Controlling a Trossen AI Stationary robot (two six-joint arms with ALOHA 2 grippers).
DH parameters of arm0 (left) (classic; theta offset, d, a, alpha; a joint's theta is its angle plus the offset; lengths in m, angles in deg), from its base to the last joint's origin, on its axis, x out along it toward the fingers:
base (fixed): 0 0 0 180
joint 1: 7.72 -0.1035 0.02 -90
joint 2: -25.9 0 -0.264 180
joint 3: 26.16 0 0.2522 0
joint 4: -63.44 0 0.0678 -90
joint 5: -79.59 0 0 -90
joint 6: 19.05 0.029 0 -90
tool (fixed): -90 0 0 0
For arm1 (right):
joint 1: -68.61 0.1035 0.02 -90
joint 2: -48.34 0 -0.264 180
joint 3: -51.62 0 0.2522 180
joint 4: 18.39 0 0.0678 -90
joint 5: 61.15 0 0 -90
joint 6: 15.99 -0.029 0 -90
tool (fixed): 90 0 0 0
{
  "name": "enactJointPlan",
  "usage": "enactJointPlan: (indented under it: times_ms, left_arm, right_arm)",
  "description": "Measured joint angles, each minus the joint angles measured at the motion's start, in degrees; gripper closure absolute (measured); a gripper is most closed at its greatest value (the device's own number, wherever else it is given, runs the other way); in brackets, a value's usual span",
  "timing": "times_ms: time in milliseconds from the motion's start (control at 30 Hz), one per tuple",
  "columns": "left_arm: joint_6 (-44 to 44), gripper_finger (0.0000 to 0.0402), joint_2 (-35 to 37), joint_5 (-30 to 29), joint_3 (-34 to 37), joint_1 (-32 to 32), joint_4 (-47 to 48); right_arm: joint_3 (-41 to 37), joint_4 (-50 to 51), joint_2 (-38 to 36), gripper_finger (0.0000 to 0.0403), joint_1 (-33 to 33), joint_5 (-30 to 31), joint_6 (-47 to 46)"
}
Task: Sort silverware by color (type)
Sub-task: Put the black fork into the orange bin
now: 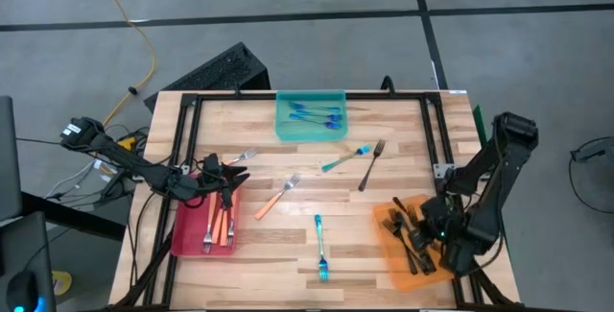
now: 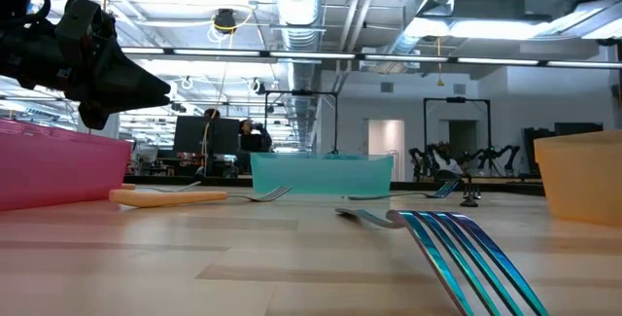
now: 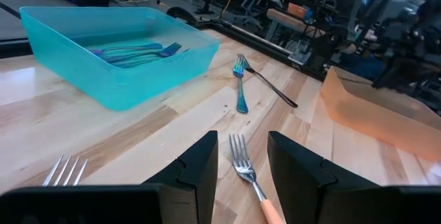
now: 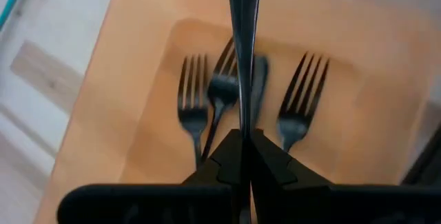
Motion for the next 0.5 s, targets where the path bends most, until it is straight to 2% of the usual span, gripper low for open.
enactJointPlan:
  times_ms: [500]
  left_arm:
    - [-0.9, 0.029, 0.0, -1.1, 0.0, 0.0, 0.0]
  right_arm:
    - [0.1, -11.5, 9.3, 0.0367, 1.8, -0.3, -0.1]
